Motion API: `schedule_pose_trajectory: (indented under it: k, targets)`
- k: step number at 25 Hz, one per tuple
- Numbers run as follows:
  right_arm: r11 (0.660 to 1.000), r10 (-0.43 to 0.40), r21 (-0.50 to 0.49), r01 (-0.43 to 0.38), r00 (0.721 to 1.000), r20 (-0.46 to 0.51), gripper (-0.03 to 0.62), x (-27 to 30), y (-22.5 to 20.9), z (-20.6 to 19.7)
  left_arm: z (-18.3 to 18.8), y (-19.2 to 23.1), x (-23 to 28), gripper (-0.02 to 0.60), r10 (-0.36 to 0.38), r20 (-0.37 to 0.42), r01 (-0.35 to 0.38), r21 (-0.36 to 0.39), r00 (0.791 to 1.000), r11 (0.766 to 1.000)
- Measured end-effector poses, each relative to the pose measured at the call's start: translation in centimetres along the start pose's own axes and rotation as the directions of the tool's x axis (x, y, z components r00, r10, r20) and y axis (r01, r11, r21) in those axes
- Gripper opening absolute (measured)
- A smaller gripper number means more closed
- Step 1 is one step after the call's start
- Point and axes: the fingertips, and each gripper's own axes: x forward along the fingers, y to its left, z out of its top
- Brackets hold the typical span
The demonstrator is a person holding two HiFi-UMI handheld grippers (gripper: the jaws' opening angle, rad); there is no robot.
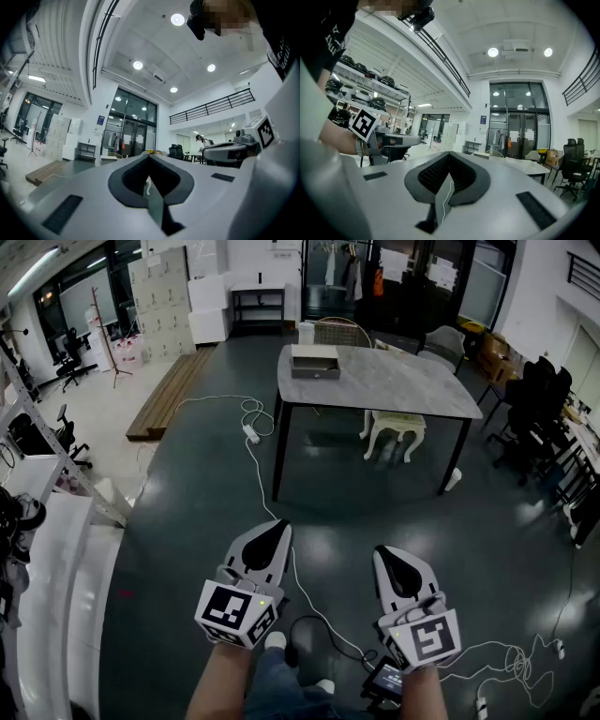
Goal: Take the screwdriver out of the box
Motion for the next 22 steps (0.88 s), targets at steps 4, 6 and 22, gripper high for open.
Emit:
schedule_pose_trajectory:
  k: [4, 6, 22]
  targets:
    - [1.0, 0.022, 0.005, -0.022, 1.0, 0.015, 0.025, -4.0, -0.9, 0.1, 0.2, -4.6, -1.6, 0.012, 0.014, 0.007, -0.014, 0.01, 1.0, 1.0]
    - [1.0, 0.029, 0.006, -0.03, 0.999, 0.03, 0.025, -5.4, -1.4, 0.2, 0.3, -5.8, -2.3, 0.012, 0.032, 0.012, -0.032, 0.011, 0.999, 0.999]
    - [1.0, 0.023, -0.014, -0.023, 0.998, 0.059, 0.026, 3.7, -6.7, 0.3, 0.6, 1.1, 6.0, 0.012, 0.038, 0.022, -0.04, 0.069, 0.999, 0.997]
